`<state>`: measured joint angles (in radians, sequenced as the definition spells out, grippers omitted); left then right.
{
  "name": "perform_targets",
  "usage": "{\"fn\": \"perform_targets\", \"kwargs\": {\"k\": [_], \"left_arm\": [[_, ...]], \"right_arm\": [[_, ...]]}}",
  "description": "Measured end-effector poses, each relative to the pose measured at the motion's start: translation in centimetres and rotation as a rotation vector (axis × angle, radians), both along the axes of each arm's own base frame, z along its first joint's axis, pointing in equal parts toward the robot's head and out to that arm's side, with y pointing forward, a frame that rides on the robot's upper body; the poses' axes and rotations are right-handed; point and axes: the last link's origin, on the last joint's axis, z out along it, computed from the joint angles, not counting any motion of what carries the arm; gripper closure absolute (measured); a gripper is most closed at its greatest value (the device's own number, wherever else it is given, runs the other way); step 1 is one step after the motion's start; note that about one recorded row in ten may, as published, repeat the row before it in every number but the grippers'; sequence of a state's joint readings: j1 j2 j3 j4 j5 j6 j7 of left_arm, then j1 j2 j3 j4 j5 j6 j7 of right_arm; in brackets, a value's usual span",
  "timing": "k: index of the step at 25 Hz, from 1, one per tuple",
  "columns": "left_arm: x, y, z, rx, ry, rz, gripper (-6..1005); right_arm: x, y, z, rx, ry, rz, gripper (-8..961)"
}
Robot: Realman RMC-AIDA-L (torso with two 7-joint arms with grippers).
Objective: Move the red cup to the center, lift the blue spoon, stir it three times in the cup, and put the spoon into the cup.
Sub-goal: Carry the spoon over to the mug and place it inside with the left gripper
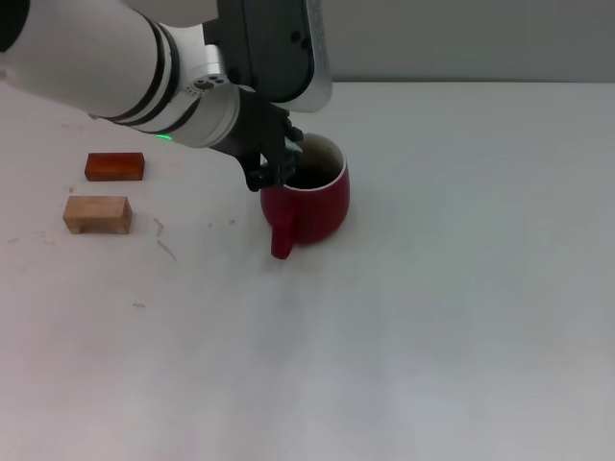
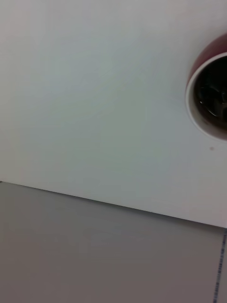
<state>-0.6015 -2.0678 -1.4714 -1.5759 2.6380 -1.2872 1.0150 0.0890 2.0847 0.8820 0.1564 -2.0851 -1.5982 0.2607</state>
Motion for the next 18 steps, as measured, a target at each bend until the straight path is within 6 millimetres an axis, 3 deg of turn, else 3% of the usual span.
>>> {"fn": "perform_targets", "kwargs": {"k": [7, 18], "left_arm": [[0.5, -0.4, -0.4, -0.023, -0.023, -0.008, 711], [-2.2, -0.8, 0.8, 0.004, -0.005, 0.064, 704]], "right_arm": [[0.1, -0.2, 0.0, 0.0, -0.001, -0.006, 144], [-0.1, 0.1, -0.1, -0.001, 0.002, 0.005, 144]]}}
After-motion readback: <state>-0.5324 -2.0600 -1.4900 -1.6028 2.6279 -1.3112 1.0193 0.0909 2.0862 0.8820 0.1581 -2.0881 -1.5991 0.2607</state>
